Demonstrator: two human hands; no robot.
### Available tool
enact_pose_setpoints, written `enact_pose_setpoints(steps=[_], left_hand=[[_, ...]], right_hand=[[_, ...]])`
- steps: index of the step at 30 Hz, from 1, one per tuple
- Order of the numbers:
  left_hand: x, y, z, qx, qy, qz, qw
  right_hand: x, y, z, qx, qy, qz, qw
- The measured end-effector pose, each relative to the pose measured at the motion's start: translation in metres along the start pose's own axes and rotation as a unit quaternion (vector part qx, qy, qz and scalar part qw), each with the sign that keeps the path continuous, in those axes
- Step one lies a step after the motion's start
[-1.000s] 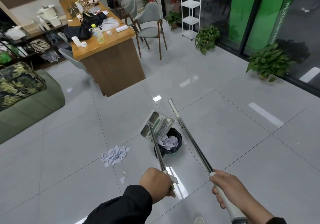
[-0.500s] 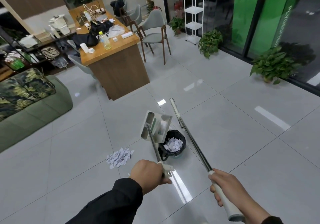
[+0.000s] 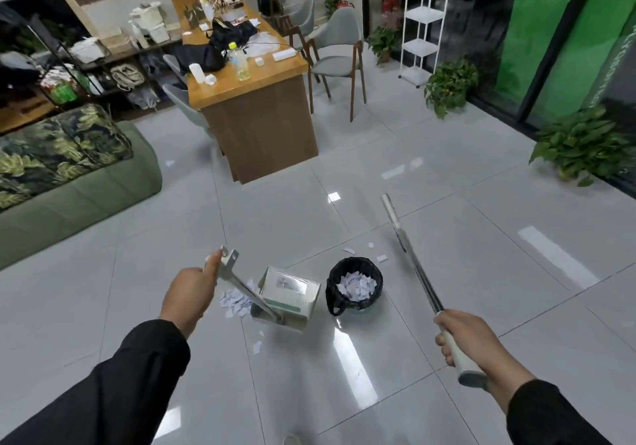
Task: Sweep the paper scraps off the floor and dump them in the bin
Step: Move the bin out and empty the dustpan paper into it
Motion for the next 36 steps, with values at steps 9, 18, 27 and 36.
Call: enact_pose_setpoints(steps=[9, 18, 27, 36], left_hand=[[0.001, 0.082, 0.048, 0.067, -0.007, 0.024, 0.997], [0.007, 0.215, 0.055, 0.005, 0.198, 0.055, 0.979], [0.032, 0.314, 0.086, -0.016, 0.272, 0.057, 0.961], [0.055, 0.353, 0.100, -0.020, 0.271, 0.077, 0.959]], right_hand=[[-0.076, 0.108, 0.026, -0.063, -0.030, -0.054, 0.996], [-0.207, 0.232, 0.028, -0.125, -0.102, -0.088, 0.983], [-0.349, 0.335, -0.020, -0.192, -0.189, 0.024, 0.963], [-0.459, 0.299, 0.029, -0.219, -0.056, 0.030, 0.974]])
Point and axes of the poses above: each hand's wrist, its own y-axis towards the middle knuckle, its own x-axis out of the back of the hand, z = x × y, the point moved 5 cm from there along y, towards the middle knuckle, and after that the axes turned 11 degrees about x, right-handed, at the moved point
